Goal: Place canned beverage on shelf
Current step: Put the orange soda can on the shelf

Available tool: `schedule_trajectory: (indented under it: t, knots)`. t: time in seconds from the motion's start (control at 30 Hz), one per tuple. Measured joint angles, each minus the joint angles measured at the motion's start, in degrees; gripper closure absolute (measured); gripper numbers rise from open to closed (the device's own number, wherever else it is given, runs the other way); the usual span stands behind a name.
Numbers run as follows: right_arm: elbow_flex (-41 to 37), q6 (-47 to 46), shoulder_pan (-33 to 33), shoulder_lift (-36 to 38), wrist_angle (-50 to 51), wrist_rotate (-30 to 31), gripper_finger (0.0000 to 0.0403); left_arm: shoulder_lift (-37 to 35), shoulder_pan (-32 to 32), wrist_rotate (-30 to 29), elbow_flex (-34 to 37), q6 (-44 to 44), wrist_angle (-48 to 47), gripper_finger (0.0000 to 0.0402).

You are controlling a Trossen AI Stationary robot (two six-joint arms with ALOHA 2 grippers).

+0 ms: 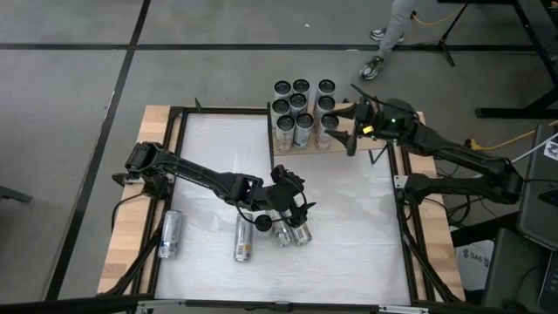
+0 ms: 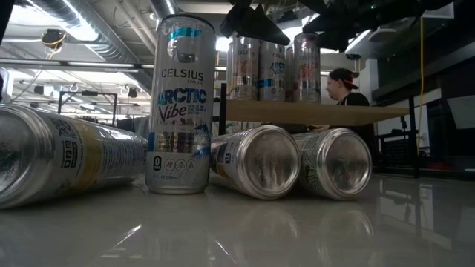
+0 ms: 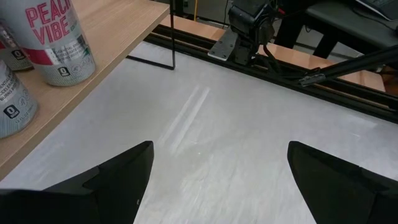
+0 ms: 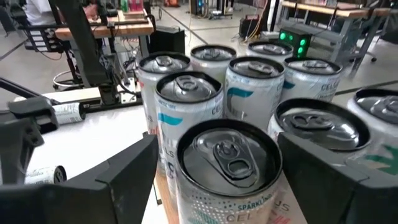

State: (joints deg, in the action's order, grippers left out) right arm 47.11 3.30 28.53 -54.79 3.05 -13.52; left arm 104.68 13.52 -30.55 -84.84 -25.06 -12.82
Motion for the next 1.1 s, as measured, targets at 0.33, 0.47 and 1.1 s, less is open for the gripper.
schedule_trajectory:
  t: [0.33,0.47,1.1]
  knots:
    - [0.00,-0.01,0.00,5.13,-0.02,-0.01,0.0086,0.00,0.00,0.00,0.00,0.13,0.00,0.0037]
    - [0.00,-0.06,-0.02,7.01,-0.04,-0.02,0.0086,0.00,0.01,0.00,0.00,0.15,0.00,0.0037]
    - [-0.04,-4.54,-14.93,8.42,-0.07,-2.08,0.0086,-0.44,0.01,0.15,-1.52,0.15,-0.08,0.0037]
